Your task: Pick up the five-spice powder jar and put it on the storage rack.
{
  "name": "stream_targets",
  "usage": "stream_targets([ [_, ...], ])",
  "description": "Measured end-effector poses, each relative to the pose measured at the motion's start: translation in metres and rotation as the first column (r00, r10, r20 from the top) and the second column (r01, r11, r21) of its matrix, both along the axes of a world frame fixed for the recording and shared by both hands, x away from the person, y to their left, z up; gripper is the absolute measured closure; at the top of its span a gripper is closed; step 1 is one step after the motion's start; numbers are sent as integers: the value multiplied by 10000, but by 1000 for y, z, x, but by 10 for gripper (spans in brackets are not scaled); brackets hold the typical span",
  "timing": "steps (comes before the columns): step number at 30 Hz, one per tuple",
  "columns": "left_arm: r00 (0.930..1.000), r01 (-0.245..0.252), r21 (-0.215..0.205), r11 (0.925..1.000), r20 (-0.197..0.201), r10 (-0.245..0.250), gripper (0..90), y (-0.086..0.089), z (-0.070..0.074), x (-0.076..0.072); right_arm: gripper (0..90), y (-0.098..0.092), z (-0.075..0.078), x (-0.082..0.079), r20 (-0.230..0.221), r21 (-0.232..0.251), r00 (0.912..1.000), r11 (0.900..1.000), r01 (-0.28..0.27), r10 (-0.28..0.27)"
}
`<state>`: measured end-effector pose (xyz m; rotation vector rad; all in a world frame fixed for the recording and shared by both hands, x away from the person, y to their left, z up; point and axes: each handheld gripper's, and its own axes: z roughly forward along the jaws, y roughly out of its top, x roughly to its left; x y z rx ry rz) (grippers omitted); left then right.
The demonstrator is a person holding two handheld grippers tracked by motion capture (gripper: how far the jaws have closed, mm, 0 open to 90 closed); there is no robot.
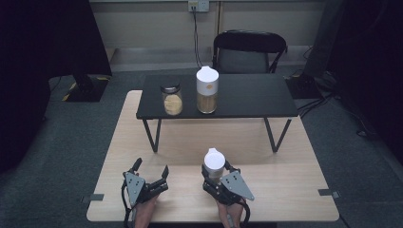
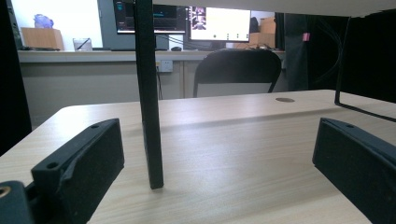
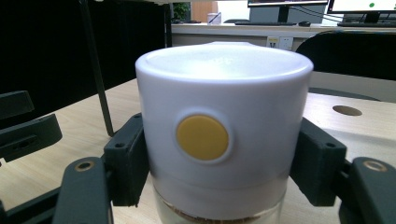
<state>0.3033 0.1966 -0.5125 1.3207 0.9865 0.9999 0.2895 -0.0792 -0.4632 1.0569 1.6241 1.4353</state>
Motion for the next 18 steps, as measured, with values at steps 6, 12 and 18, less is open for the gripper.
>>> stream_targets([
  [6,10000,1,2,10000,2,-1,14,0,0,0,301,-1,4,1,-211,116,9998,9999,49,-46],
  [12,10000,2,3,10000,0,-2,14,0,0,0,301,-1,11,3,-102,-23,9999,10000,49,-50],
  [18,10000,2,3,10000,2,-2,14,0,0,0,301,0,18,6,-40,-125,10000,9999,-84,84],
])
